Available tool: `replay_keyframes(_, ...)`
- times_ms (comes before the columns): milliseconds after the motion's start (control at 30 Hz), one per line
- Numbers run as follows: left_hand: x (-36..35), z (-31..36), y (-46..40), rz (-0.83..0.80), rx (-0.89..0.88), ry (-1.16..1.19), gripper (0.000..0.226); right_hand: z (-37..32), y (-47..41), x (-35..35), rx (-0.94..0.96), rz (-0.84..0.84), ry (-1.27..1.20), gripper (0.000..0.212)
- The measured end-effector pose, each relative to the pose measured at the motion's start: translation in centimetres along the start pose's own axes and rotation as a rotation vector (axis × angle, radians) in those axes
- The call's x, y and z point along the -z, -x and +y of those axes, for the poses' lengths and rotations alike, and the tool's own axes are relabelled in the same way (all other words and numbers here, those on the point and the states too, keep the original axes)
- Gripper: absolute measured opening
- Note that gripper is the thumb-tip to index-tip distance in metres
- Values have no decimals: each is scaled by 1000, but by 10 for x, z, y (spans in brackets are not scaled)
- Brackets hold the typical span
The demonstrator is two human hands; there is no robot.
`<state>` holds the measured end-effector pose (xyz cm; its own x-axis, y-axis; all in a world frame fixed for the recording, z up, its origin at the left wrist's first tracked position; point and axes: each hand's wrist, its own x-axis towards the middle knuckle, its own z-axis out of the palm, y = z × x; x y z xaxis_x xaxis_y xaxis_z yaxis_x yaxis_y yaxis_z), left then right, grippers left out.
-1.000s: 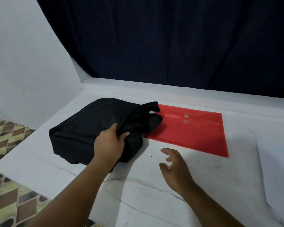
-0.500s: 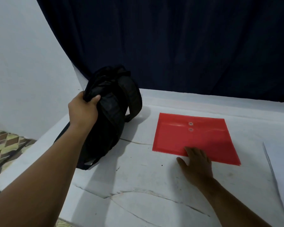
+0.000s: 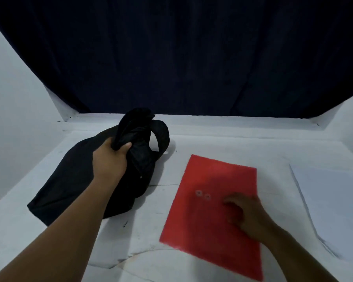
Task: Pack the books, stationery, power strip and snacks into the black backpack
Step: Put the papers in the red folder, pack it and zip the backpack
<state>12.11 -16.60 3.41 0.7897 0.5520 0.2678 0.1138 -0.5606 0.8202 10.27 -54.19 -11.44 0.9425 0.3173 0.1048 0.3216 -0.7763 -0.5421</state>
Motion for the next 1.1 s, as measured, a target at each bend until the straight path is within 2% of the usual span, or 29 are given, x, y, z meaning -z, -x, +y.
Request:
replay_keyframes(67,-11,-2,10,-46,-29,-28,26,5,11,9,-69,-129,57,57)
replay_keyframes(167,-30,-6,28,-151,-70,-77,25,1,23,19,-113,-166,169,56)
replay_keyframes(267,-51,-13,52,-225,-163,-212,49,-12,38,16,-152,-4,169,61)
replay_keyframes(333,-66,-16,71,-247,-200,-357,70,-26,50,2,-179,106,101,52)
replay_keyframes(367,-72,-17,82,-236,-239,-399,78,-34,54,-6,-202,87,134,49)
replay_keyframes(433,-80,-16,104,-239,-428,-433,82,-47,61,-18,-243,-60,202,70)
replay_keyframes(500,-90,-22,122,-347,-705,-471,79,-48,64,-16,-280,-160,208,85)
replay_keyframes(567,-101,-34,129,-503,-914,-573,75,-41,62,-1,-251,-189,254,82)
replay_keyframes(600,-105,-39,130,-563,-961,-649,74,-35,60,6,-240,-220,288,78)
replay_keyframes(700,-114,-41,131,-650,-962,-786,76,-20,51,20,-271,-260,291,69)
replay_keyframes(800,-125,-35,134,-639,-953,-815,73,-3,45,27,-298,-275,261,61)
replay_keyframes(900,-135,-31,143,-653,-941,-827,54,8,43,36,-249,-287,352,61)
replay_keyframes(967,-137,-31,148,-670,-930,-807,36,7,44,35,-309,-223,330,55)
replay_keyframes(1033,-139,-32,155,-693,-946,-794,30,6,47,31,-394,-129,250,60)
replay_keyframes(1100,-140,-32,162,-663,-948,-755,32,8,52,28,-332,-164,311,56)
